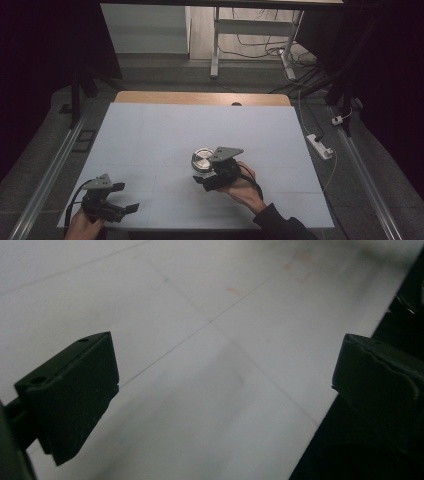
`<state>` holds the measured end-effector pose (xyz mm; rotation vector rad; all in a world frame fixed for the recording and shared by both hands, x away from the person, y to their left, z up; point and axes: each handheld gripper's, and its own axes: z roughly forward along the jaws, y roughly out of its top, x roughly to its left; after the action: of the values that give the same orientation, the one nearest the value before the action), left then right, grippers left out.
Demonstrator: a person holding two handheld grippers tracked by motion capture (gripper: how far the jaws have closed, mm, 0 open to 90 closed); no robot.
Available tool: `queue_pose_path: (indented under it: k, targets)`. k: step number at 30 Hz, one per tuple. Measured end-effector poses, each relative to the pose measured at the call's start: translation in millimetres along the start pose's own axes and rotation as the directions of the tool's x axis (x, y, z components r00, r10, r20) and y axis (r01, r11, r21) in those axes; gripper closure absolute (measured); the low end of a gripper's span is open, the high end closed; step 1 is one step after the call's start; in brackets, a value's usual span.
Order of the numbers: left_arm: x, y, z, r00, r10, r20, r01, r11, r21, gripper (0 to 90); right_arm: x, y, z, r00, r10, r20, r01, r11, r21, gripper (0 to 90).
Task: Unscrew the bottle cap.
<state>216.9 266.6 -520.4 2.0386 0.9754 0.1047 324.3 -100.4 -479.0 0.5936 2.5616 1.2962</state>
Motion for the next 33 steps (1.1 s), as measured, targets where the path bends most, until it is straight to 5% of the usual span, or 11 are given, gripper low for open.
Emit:
queue_pose_path:
  k: [2,13,22,33]
  targets:
    - [-2.2,4.9,1.9,0.999,0.045,0.0,-0.045,0.9989,-0.016,0.0,1.5,0.6,-0.6,1.0,-0.008,-0.005,0.008,1.0,0.0,14.9]
    - [-1.1,25.3,8.0,0.9959,0.091,-0.002,-0.091,0.9926,-0.081,0.0,0.3,0.5,-2.4,0.9999,-0.006,-0.009,0.006,1.0,-0.005,14.9]
    - [0.9,47.7,18.3,0.9946,0.103,0.011,-0.101,0.9899,-0.099,0.0,-0.7,1.8,-5.7,0.9997,-0.019,-0.013,0.018,1.0,-0.011,14.9]
    - [-3.3,86.9,41.5,0.9828,0.174,0.061,-0.169,0.9819,-0.086,0.0,-0.5,2.5,-6.9,0.9993,-0.032,-0.021,0.032,0.999,-0.012,14.9]
